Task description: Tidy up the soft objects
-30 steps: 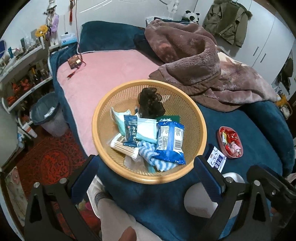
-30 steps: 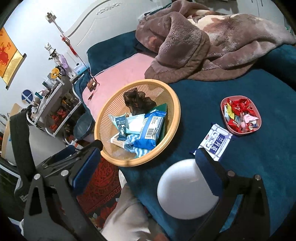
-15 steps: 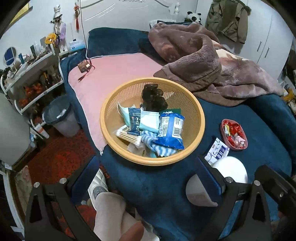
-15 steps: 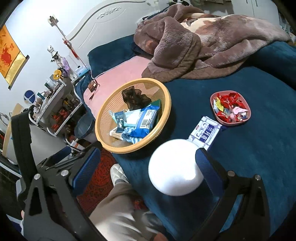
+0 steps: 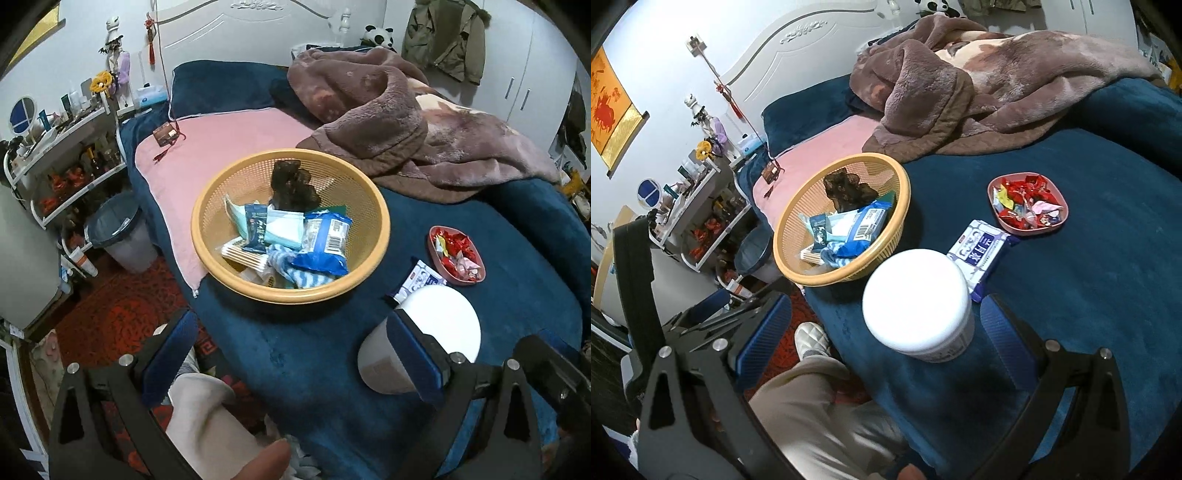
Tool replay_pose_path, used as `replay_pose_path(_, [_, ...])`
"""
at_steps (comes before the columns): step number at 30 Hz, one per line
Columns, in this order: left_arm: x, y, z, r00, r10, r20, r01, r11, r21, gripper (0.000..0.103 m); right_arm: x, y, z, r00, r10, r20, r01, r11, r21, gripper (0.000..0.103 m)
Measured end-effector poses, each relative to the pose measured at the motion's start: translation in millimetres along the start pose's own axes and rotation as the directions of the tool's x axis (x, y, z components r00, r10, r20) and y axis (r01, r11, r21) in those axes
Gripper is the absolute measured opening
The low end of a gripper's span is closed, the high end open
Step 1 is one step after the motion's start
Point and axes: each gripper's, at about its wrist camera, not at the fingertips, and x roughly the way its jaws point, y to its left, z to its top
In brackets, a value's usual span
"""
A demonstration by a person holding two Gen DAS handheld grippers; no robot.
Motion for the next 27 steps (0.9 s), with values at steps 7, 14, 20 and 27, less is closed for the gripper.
replay_pose_path(7, [-1.3,-14.7,-10.2,1.000,-0.005,0.000,0.005,1.000,0.021,0.102,-7.7,-11.3,-7.8,1.000,-0.008,0.005,0.008,1.000,0.008,0.103])
replay_pose_path(14, [1.7,-37.2,-22.0,1.000,-0.010,-0.013,0.011,0.998,0.065,0.102,-12.3,-24.8,-15.3,1.000,-0.029,0.011,0.029,0.999,0.014,0.103])
replay_pose_path(20, [7.0,-48.9,-31.9,0.999,-0.018,-0.031,0.021,0.996,0.092,0.102,-12.4,-42.1,-23.7,1.000,-0.030,0.008,0.029,0.998,0.048,0.103])
replay_pose_path(27, [14.1,-62.6,-41.9,0.998,-0.028,-0.053,0.034,0.992,0.122,0.102,-11.5,-55.7,-32.8,1.000,-0.018,0.009,0.018,0.997,0.074,0.103])
